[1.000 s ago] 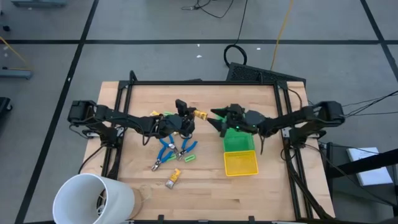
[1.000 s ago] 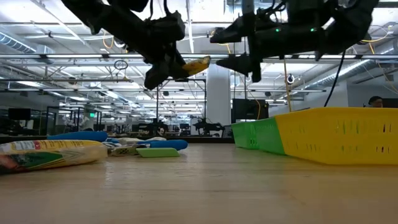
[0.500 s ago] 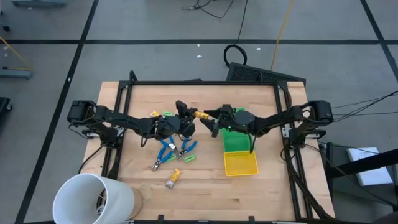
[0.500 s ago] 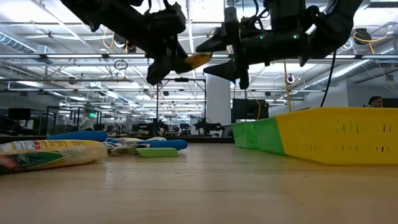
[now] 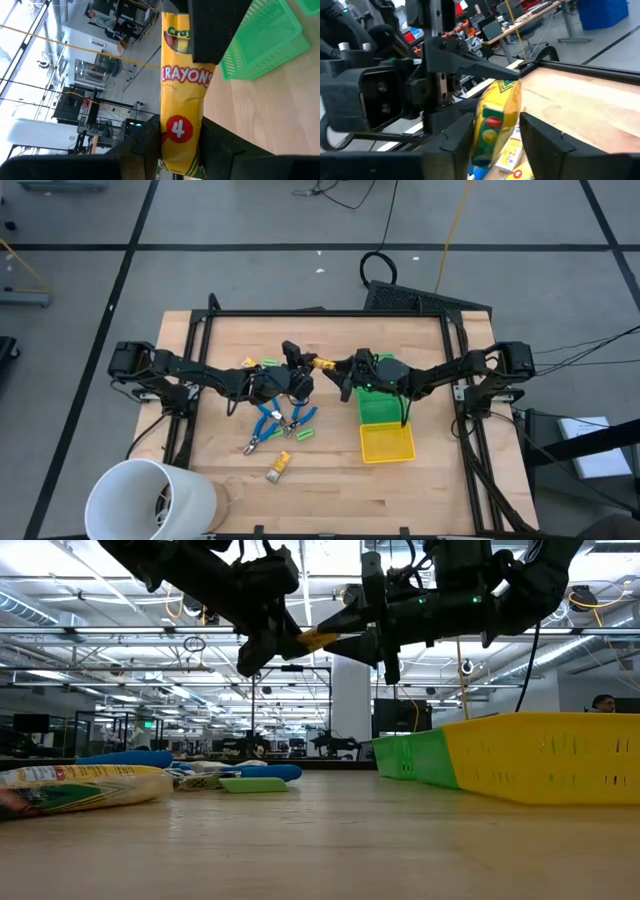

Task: Pick & Place School Supplies
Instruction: Put the yellow crayon box into the top green bin

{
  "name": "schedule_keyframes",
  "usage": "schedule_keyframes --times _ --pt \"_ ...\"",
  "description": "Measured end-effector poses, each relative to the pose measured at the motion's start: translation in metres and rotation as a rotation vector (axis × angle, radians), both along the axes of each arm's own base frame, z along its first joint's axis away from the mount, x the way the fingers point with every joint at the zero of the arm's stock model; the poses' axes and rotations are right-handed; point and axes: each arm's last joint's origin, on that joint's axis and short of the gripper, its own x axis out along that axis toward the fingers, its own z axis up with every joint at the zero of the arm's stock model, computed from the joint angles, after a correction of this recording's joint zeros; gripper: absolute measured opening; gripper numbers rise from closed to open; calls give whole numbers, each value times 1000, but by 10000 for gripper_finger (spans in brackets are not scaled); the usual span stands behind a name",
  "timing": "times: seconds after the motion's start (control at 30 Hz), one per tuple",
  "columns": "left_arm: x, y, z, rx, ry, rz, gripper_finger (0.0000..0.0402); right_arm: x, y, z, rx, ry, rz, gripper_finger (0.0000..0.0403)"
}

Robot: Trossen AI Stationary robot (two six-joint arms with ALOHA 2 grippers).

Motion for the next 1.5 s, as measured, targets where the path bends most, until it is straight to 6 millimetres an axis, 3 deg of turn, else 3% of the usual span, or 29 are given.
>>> schedule_keyframes --times 0.47,0.8,1.1,1.27,1.5 --pt "-2 -11 -4 -160 -72 21 124 -1 0 0 -43 18 33 48" --pt "-3 -20 -6 -406 -222 62 233 -11 -8 14 -92 69 18 37" --pt "-3 -21 -9 -519 -237 27 306 -43 -7 37 -113 259 -1 37" --pt "-3 -17 -9 -530 -247 45 311 -69 -4 45 -88 401 11 38" --pt "-2 -10 -9 -585 -267 53 297 -97 -2 35 -32 540 -17 38"
